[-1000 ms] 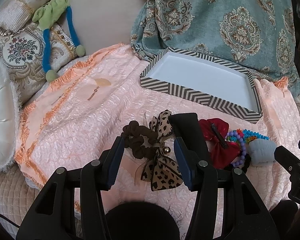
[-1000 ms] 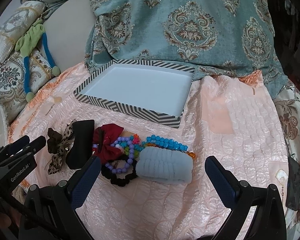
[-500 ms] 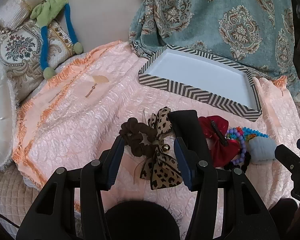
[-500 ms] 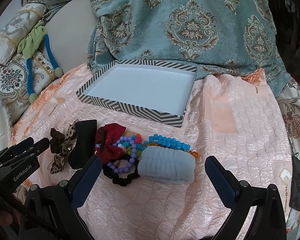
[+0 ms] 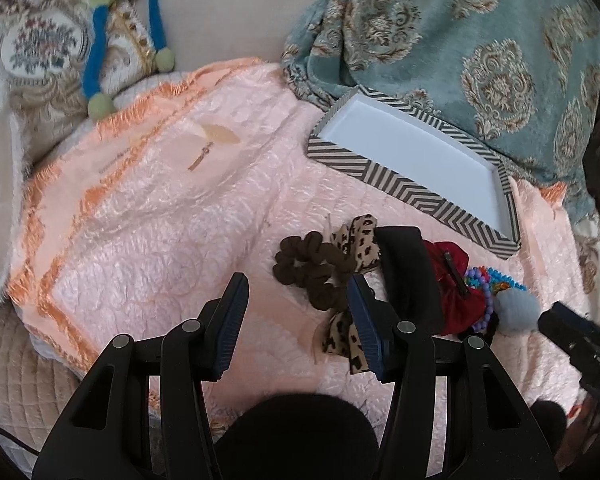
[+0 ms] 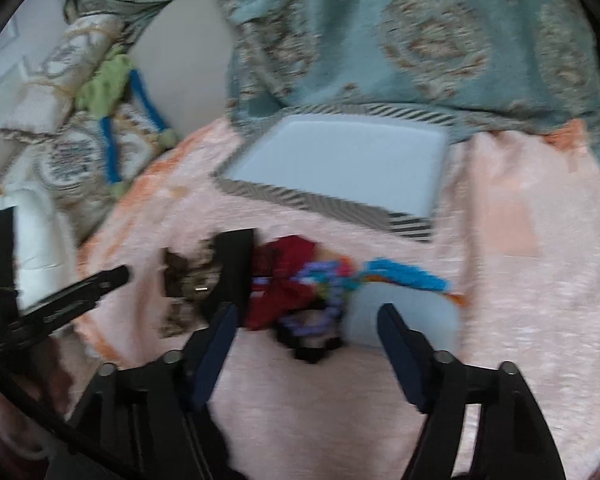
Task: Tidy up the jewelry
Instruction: 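Grasp the leopard bow clip with the left gripper while the right grasps the black clip, then carry both items into the white tray and open both grippers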
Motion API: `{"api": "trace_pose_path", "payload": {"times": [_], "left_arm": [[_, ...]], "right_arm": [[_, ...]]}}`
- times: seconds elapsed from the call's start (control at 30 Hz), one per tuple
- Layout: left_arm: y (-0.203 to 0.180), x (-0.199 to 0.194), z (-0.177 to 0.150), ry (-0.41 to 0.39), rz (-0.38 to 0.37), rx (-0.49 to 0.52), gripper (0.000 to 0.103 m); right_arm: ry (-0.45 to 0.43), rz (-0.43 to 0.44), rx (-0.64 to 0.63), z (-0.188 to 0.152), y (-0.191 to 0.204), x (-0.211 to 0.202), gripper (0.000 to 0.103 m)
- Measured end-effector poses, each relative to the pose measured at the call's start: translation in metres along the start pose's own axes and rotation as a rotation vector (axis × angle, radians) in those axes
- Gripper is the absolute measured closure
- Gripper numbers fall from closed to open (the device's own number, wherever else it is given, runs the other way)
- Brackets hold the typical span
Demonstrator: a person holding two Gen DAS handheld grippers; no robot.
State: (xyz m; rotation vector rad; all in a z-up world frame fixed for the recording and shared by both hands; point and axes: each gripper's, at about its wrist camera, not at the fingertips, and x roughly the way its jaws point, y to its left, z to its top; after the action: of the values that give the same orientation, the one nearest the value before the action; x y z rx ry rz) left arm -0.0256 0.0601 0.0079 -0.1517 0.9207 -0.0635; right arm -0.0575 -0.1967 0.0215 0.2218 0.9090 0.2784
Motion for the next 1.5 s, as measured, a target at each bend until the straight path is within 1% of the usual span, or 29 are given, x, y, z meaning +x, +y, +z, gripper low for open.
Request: {"api": "trace_pose_path", "payload": {"times": [0.03, 0.1, 0.17, 0.2, 0.23, 0.27, 0.33, 0.43, 0.5, 0.57, 0.6, 0.63, 0.7, 0.73, 0.77, 0.8, 0.83, 0.87, 0.97, 1.13, 1.2, 1.37, 1.5], "left_arm": [[0.004, 0.001, 0.0, 0.005, -0.006, -0.012, 0.052], [0.006, 0.002, 0.0, 0.012, -0.029, -0.021, 0.052], [0.006, 0.004, -0.002, 0.031, -0.067, -0.02, 0.052], [0.006, 0.006, -0.002, 0.043, -0.087, -0.023, 0.052], [0.004, 0.008, -0.002, 0.051, -0.101, -0.027, 0.052], [0.003, 0.01, -0.002, 0.056, -0.11, -0.026, 0.052], [0.0, 0.015, 0.0, 0.056, -0.128, -0.021, 0.052], [-0.002, 0.029, 0.004, 0.08, -0.127, -0.013, 0.052], [-0.002, 0.039, 0.007, 0.086, -0.11, -0.012, 0.052], [0.001, 0.053, 0.012, 0.099, -0.097, -0.028, 0.052], [0.002, 0.059, 0.013, 0.105, -0.096, -0.034, 0.052], [0.002, 0.066, 0.015, 0.112, -0.09, -0.034, 0.052], [0.001, 0.076, 0.015, 0.126, -0.081, -0.035, 0.052], [0.002, 0.08, 0.015, 0.127, -0.084, -0.04, 0.052], [0.002, 0.083, 0.016, 0.127, -0.086, -0.042, 0.052], [0.002, 0.085, 0.015, 0.125, -0.085, -0.045, 0.056], [0.003, 0.086, 0.016, 0.125, -0.085, -0.051, 0.063], [0.004, 0.087, 0.016, 0.133, -0.086, -0.056, 0.078], [0.006, 0.08, 0.02, 0.123, -0.108, -0.061, 0.09], [0.001, 0.051, 0.028, 0.073, -0.135, -0.033, 0.091], [0.0, 0.039, 0.034, 0.048, -0.147, -0.031, 0.092], [-0.01, 0.02, 0.055, -0.002, -0.161, -0.003, 0.092], [-0.025, 0.014, 0.082, -0.038, -0.183, 0.016, 0.092]], "right_arm": [[0.009, 0.027, -0.014, 0.003, 0.007, 0.005, 0.036], [0.016, 0.035, -0.047, 0.006, 0.018, 0.014, 0.036], [0.033, 0.042, -0.076, 0.012, 0.03, 0.029, 0.038], [0.046, 0.044, -0.086, 0.014, 0.034, 0.038, 0.039], [0.066, 0.052, -0.097, 0.017, 0.039, 0.049, 0.043], [0.081, 0.056, -0.104, 0.019, 0.042, 0.056, 0.044], [0.109, 0.057, -0.112, 0.022, 0.047, 0.07, 0.045], [0.16, 0.048, -0.123, 0.022, 0.048, 0.095, 0.05], [0.184, 0.052, -0.116, 0.021, 0.046, 0.106, 0.051], [0.204, 0.057, -0.109, 0.021, 0.045, 0.119, 0.063], [0.21, 0.066, -0.103, 0.02, 0.044, 0.122, 0.065], [0.211, 0.08, -0.099, 0.019, 0.044, 0.125, 0.069], [0.198, 0.077, -0.11, 0.017, 0.045, 0.127, 0.076], [0.192, 0.068, -0.118, 0.016, 0.045, 0.127, 0.085], [0.186, 0.063, -0.117, 0.016, 0.045, 0.126, 0.09], [0.18, 0.073, -0.103, 0.017, 0.042, 0.123, 0.091], [0.174, 0.087, -0.088, 0.018, 0.04, 0.121, 0.094], [0.162, 0.099, -0.076, 0.019, 0.039, 0.116, 0.094], [0.12, 0.11, -0.075, 0.021, 0.042, 0.1, 0.095], [0.046, 0.143, -0.049, 0.032, 0.038, 0.064, 0.095], [0.022, 0.14, -0.043, 0.036, 0.035, 0.056, 0.095], [-0.038, 0.098, 0.002, 0.057, 0.011, 0.036, 0.095], [-0.064, 0.037, 0.042, 0.077, -0.015, 0.031, 0.095]]}}
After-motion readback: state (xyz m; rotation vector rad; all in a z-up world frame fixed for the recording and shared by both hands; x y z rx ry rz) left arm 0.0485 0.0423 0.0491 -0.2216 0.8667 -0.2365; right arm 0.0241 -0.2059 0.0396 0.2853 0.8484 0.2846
